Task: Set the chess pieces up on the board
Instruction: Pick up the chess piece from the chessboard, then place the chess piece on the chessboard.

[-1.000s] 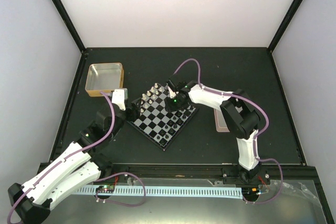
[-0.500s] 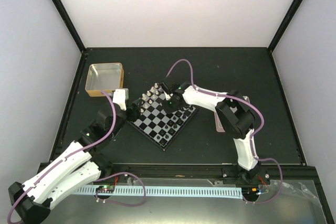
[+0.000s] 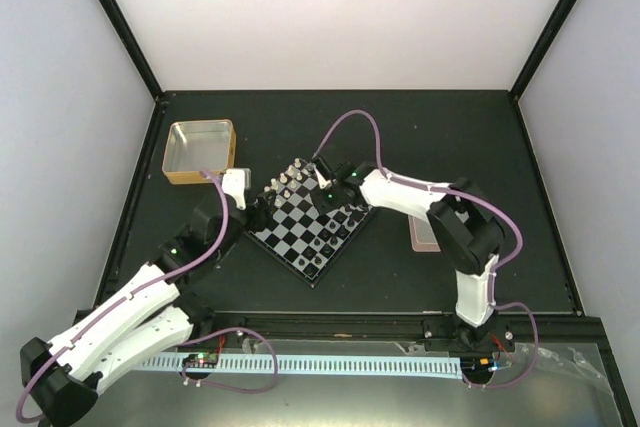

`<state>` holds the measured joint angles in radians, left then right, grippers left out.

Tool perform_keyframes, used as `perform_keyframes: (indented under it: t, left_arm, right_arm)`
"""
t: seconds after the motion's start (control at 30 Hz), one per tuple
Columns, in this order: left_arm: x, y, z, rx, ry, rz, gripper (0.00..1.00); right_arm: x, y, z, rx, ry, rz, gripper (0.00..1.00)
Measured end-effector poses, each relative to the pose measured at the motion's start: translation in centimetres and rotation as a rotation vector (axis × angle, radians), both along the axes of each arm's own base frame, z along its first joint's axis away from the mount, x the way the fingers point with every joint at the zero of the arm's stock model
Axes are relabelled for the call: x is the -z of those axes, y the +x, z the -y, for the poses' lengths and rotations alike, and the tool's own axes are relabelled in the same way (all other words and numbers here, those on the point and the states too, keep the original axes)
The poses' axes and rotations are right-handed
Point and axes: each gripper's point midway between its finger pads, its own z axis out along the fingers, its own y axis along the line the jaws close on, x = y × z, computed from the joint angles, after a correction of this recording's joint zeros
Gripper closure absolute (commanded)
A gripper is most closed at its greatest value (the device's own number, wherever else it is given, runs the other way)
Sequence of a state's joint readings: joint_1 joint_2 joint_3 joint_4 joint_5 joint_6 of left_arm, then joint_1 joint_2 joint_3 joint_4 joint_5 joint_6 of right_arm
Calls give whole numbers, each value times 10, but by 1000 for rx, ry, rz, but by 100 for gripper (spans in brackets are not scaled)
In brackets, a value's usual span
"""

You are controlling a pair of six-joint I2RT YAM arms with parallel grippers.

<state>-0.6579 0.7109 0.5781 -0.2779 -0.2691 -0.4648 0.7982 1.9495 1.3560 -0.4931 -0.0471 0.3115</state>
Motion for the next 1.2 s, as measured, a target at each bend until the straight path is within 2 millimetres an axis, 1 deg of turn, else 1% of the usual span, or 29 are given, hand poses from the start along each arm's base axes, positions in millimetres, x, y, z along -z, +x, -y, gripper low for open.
perform_keyframes:
  t: [0.13,0.23,0.37,0.47,0.57,0.63,0.73,0.83,0.93,1.07,1.2]
  left_arm:
    - [6,2,7,22,-38,-39,30]
    - [13,5,17,55,-86,-86,28]
    - [24,8,36,123,-172,-169,27]
    - [22,7,49,183,-242,-197,27]
    - [16,7,56,219,-287,-195,29]
    - [13,7,59,233,-306,-193,34]
    - [9,7,61,250,-327,-190,43]
    - [7,6,64,266,-342,-189,54]
    - [7,4,65,277,-349,-196,61]
    - [7,0,69,304,-370,-214,76]
    - [1,-5,76,349,-407,-221,92]
  right_arm:
    - [-25,-1,-4,-22,94,72,82]
    - [-45,-10,-8,-55,185,109,82]
    - [-70,-23,-17,-117,314,138,82]
    - [-85,-34,-23,-166,395,147,82]
    - [-99,-45,-27,-215,471,152,82]
    - [-107,-53,-28,-244,513,155,82]
    - [-119,-63,-29,-280,569,158,82]
    - [-129,-69,-31,-301,617,157,82]
    - [-137,-74,-34,-319,662,152,82]
    - [-146,-79,-35,-327,706,144,82]
    - [-151,-82,-34,-323,725,139,81]
